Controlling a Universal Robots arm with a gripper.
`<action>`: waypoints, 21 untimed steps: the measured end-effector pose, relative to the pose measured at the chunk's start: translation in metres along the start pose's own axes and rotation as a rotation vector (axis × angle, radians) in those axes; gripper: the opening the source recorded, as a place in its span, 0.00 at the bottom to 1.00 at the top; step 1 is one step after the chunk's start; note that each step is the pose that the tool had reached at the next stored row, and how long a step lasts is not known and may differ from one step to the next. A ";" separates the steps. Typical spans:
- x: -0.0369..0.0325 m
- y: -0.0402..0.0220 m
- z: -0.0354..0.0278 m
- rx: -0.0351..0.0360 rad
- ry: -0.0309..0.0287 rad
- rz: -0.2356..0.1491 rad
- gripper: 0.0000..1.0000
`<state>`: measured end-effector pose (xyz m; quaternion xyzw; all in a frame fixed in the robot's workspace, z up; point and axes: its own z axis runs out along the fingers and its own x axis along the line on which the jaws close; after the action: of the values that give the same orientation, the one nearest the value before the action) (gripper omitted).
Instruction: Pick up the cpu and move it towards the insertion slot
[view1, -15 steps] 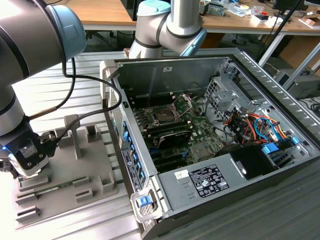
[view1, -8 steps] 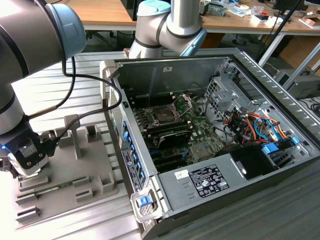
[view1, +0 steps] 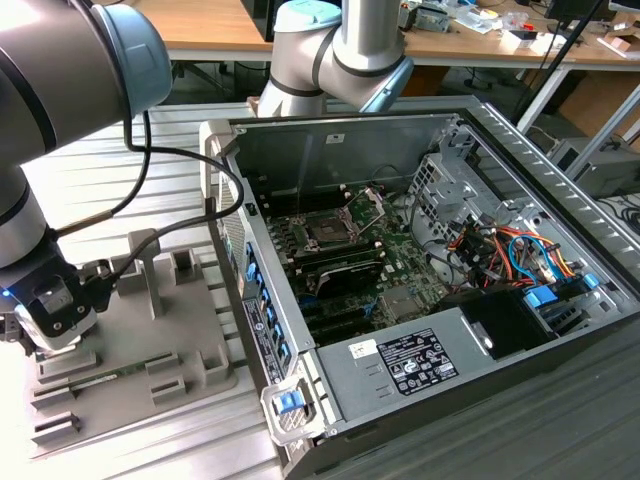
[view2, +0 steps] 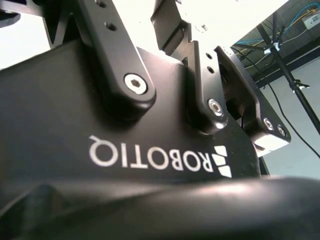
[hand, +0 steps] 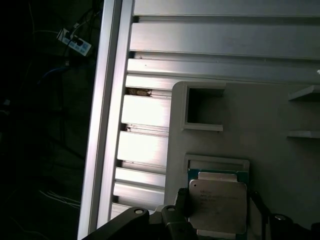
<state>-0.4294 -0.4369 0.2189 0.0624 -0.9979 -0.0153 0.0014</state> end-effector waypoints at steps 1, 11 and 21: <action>0.0000 0.0000 -0.0002 -0.0001 0.0000 0.000 0.55; 0.0000 0.0001 -0.0020 -0.0008 -0.0001 0.000 0.55; -0.0001 0.0001 -0.0044 -0.0014 -0.0003 0.000 0.55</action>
<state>-0.4294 -0.4369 0.2234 0.0624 -0.9979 -0.0160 0.0013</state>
